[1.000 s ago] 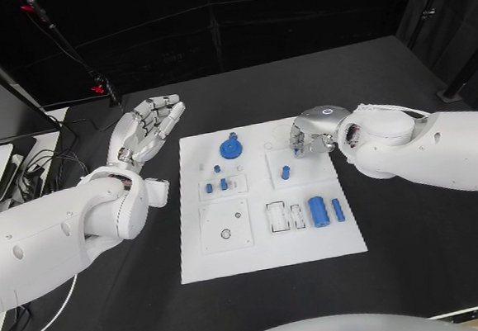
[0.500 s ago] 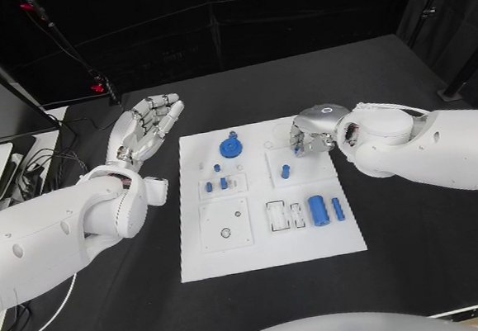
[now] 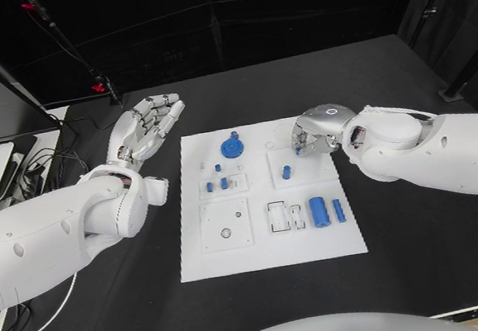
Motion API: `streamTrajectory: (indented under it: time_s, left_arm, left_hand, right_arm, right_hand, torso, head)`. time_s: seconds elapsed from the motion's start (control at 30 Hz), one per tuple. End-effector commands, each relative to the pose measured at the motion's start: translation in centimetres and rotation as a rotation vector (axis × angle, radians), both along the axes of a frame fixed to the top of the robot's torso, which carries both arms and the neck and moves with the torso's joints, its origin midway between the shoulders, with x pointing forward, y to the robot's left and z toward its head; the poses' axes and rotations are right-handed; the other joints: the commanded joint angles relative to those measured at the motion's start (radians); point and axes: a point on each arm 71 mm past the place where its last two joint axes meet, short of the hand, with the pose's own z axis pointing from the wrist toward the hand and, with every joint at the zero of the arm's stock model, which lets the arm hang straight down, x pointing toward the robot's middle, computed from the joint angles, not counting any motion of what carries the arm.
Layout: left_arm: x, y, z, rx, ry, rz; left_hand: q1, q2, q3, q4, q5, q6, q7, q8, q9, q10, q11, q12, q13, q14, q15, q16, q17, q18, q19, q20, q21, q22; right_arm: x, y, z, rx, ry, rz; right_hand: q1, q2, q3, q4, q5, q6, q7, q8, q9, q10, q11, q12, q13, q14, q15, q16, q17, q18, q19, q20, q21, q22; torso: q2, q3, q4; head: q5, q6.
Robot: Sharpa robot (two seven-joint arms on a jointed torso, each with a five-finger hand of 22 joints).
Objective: Assemble the parts on the task board
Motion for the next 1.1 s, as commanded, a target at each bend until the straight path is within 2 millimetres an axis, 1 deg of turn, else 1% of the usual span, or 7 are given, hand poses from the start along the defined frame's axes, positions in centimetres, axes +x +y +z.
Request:
streamTrajectory:
  time_s: [0.03,0.4,0.5,0.67,0.73,0.93,1.1]
  left_arm:
    - [-0.3,-0.1,0.9,-0.040,-0.122,-0.035]
    - [-0.3,-0.2,0.9,-0.039,-0.120,-0.035]
    - [-0.2,-0.2,0.9,-0.039,-0.120,-0.036]
    - [-0.2,-0.3,0.9,-0.039,-0.120,-0.038]
    - [-0.2,-0.3,0.9,-0.039,-0.120,-0.038]
    - [-0.2,-0.3,0.9,-0.038,-0.120,-0.037]
    - [-0.1,-0.4,0.9,-0.038,-0.120,-0.037]
  left_hand:
    - [-0.003,0.009,-0.004,0.000,0.007,-0.008,0.146,0.003,-0.002,-0.009,-0.001,0.003,-0.001,-0.006,-0.001,0.001,-0.001,-0.019,0.007,0.002,0.005,-0.001]
    - [-0.002,0.010,-0.005,0.000,0.009,-0.009,0.146,0.005,-0.002,-0.010,-0.001,0.005,-0.001,-0.006,-0.001,0.002,-0.002,-0.019,0.007,0.002,0.005,-0.001]
    - [-0.001,0.011,-0.006,0.000,0.011,-0.009,0.146,0.006,-0.003,-0.010,-0.001,0.007,-0.002,-0.007,-0.001,0.004,-0.003,-0.019,0.008,0.002,0.005,-0.001]
    - [-0.001,0.011,-0.006,0.000,0.011,-0.009,0.146,0.006,-0.003,-0.010,-0.001,0.007,-0.002,-0.007,-0.001,0.004,-0.003,-0.019,0.008,0.002,0.005,-0.001]
    - [-0.001,0.011,-0.006,0.000,0.011,-0.009,0.146,0.006,-0.003,-0.010,-0.001,0.007,-0.002,-0.007,-0.001,0.004,-0.003,-0.019,0.008,0.002,0.005,-0.001]
    - [0.000,0.012,-0.007,0.000,0.012,-0.009,0.146,0.007,-0.003,-0.010,-0.001,0.008,-0.002,-0.007,-0.001,0.005,-0.004,-0.019,0.008,0.002,0.005,-0.001]
    - [0.001,0.013,-0.007,0.000,0.013,-0.010,0.146,0.008,-0.003,-0.011,-0.001,0.009,-0.003,-0.007,-0.001,0.006,-0.005,-0.019,0.009,0.002,0.005,0.000]
  right_arm:
    - [-0.4,0.4,1.1,0.065,-0.104,0.059]
    - [-2.4,0.4,2.8,0.123,-0.155,0.099]
    - [-2.7,0.9,3.3,0.145,-0.161,0.113]
    - [-2.9,2.4,3.5,0.172,-0.142,0.142]
    - [-3.0,3.3,3.4,0.179,-0.128,0.159]
    - [-3.2,6.3,3.3,0.191,-0.094,0.229]
    - [-3.3,8.9,3.1,0.196,-0.065,0.284]
  right_hand:
    - [0.007,0.004,0.008,0.000,0.002,0.005,0.001,-0.004,0.002,0.008,0.000,-0.007,-0.001,0.039,-0.006,-0.001,0.002,-0.016,0.007,-0.003,0.005,0.066]
    - [0.009,0.002,0.012,0.001,0.002,0.007,0.002,-0.008,0.001,0.015,0.001,-0.018,-0.001,0.040,-0.006,0.000,0.006,-0.019,0.012,-0.003,0.012,0.073]
    - [0.010,0.002,0.013,0.001,0.002,0.008,0.002,-0.010,0.001,0.017,0.001,-0.022,-0.001,0.041,-0.006,0.000,0.009,-0.019,0.013,-0.003,0.014,0.074]
    - [0.011,0.003,0.015,0.001,0.002,0.008,0.002,-0.011,0.001,0.019,0.001,-0.025,-0.001,0.041,-0.006,0.000,0.009,-0.019,0.013,-0.003,0.013,0.074]
    - [0.012,0.003,0.017,0.001,0.003,0.009,0.002,-0.012,0.000,0.020,0.001,-0.028,-0.001,0.041,-0.006,0.000,0.009,-0.019,0.013,-0.003,0.013,0.074]
    - [0.014,0.005,0.020,0.001,0.003,0.009,0.003,-0.014,0.000,0.022,0.001,-0.033,-0.001,0.041,-0.006,0.000,0.009,-0.018,0.011,-0.003,0.010,0.071]
    - [0.014,0.005,0.022,0.001,0.003,0.008,0.004,-0.016,-0.001,0.023,0.002,-0.036,-0.001,0.040,-0.005,0.000,0.008,-0.018,0.011,-0.003,0.010,0.071]
  torso:
    - [0.000,-0.0003,-0.0005]
    - [0.000,-0.0005,0.0004]
    - [0.000,-0.0003,0.0005]
    - [0.000,-0.0001,0.0039]
    - [0.000,-0.0002,0.0018]
    - [0.001,-0.0004,0.0022]
    - [0.000,-0.0005,0.0028]
  head:
    - [0.000,0.000]
    - [0.002,-0.001]
    - [0.003,-0.003]
    - [0.014,-0.007]
    - [0.024,-0.010]
    - [0.053,-0.024]
    - [0.087,-0.042]
